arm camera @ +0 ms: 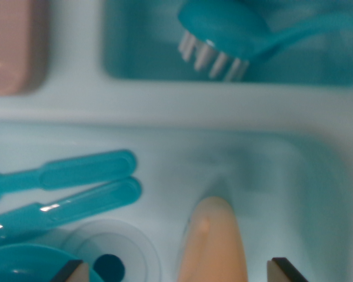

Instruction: Pick detergent from the sink

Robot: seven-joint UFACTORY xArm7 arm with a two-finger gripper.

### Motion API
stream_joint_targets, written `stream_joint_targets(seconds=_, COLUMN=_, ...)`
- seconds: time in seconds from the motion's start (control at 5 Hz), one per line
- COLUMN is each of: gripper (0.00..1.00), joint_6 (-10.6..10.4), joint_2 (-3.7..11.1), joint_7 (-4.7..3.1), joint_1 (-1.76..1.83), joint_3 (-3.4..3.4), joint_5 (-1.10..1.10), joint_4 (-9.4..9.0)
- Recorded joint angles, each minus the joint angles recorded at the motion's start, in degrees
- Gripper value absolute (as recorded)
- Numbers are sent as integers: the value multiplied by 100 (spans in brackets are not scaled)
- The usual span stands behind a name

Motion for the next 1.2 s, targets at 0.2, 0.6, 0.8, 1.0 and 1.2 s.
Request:
stream_joint_targets(seconds=0.2, gripper=0, joint_6=-96, joint_2=41, joint_7=-53, joint_1=-18, joint_3=-21, joint_5=13, joint_4=-77)
stream_joint_targets(seconds=0.6, gripper=0, joint_6=-146, joint_2=63, joint_7=-82, joint_1=-28, joint_3=-33, joint_5=20, joint_4=-118)
stream_joint_targets(seconds=0.8, gripper=0, joint_6=-146, joint_2=63, joint_7=-82, joint_1=-28, joint_3=-33, joint_5=20, joint_4=-118)
stream_joint_targets(seconds=1.0, gripper=0, joint_6=-153, joint_2=66, joint_7=-85, joint_1=-29, joint_3=-34, joint_5=21, joint_4=-124)
stream_joint_targets(seconds=1.2, gripper=0, joint_6=-153, joint_2=66, joint_7=-85, joint_1=-29, joint_3=-34, joint_5=21, joint_4=-124)
